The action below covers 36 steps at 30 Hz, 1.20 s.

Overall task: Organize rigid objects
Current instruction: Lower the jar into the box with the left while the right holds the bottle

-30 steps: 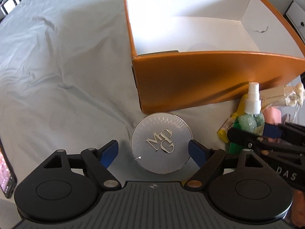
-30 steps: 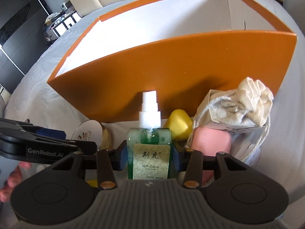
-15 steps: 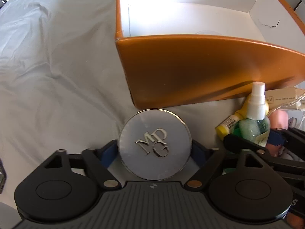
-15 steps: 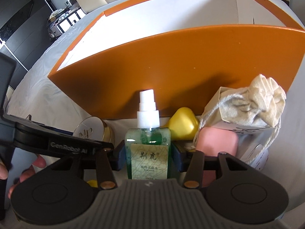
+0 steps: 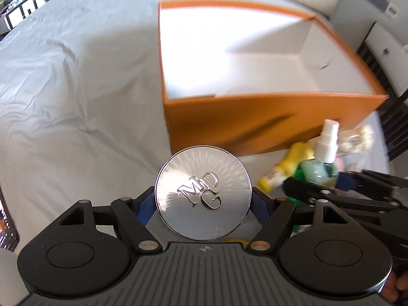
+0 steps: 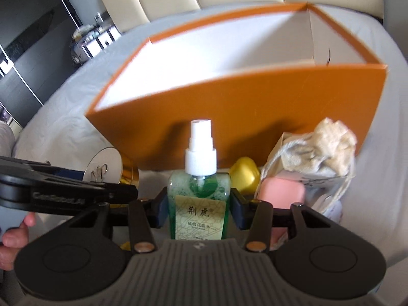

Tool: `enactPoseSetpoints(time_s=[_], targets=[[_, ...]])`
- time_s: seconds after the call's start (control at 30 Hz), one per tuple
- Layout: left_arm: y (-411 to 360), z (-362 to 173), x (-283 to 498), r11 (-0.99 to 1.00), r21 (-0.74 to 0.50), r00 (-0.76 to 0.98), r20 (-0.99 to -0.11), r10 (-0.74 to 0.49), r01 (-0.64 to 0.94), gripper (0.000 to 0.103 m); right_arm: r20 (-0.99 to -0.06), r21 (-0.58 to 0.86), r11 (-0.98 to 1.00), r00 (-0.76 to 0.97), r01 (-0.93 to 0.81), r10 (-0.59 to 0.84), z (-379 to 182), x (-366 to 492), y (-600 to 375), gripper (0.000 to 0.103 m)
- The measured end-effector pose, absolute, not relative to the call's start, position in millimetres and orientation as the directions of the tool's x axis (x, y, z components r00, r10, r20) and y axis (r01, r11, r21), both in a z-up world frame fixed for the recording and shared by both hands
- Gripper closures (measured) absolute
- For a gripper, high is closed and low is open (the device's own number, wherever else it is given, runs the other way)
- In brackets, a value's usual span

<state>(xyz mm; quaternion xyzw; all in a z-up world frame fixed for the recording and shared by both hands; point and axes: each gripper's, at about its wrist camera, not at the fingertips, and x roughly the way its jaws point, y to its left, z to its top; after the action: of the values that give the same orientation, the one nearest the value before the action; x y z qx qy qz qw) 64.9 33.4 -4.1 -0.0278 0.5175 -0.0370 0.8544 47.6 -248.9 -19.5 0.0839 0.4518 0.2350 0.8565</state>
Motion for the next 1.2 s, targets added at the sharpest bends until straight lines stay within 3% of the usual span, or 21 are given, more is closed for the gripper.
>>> enactPoseSetpoints(time_s=[0.23,0.5,0.67,0.87,1.07,1.2], targets=[[25,50,61,0.993,-0.079,0.599,-0.793,-0.116,0.088,0.016,-0.674,0.375,0.868,0.546,-0.327,0.497,19,37,-268,0.055],[5,88,112,0.978,0.018,0.696,-0.705,-0.134,0.206,0.016,-0.571,0.318,0.875,0.663,-0.365,0.484,85,61,-278,0.055],[-7,80,158,0.940,0.134,0.664,-0.739,-0.116,0.314,0.016,-0.606,0.267,0.905,0.672,-0.331,0.425,102,107,-273,0.055],[-20,33,206,0.792,0.322,0.594,-0.802,-0.063,0.518,0.016,-0.690,0.257,0.924,0.616,-0.282,0.380,85,157,-271,0.055],[-24,-14,228,0.664,0.312,0.464,-0.884,-0.060,0.679,0.015,-0.763,0.299,0.920,0.516,-0.254,0.390,52,191,-269,0.055],[-17,-33,248,0.699,0.242,0.360,-0.932,-0.025,0.673,0.015,-0.792,0.308,0.917,0.466,-0.252,0.395,34,208,-261,0.055]])
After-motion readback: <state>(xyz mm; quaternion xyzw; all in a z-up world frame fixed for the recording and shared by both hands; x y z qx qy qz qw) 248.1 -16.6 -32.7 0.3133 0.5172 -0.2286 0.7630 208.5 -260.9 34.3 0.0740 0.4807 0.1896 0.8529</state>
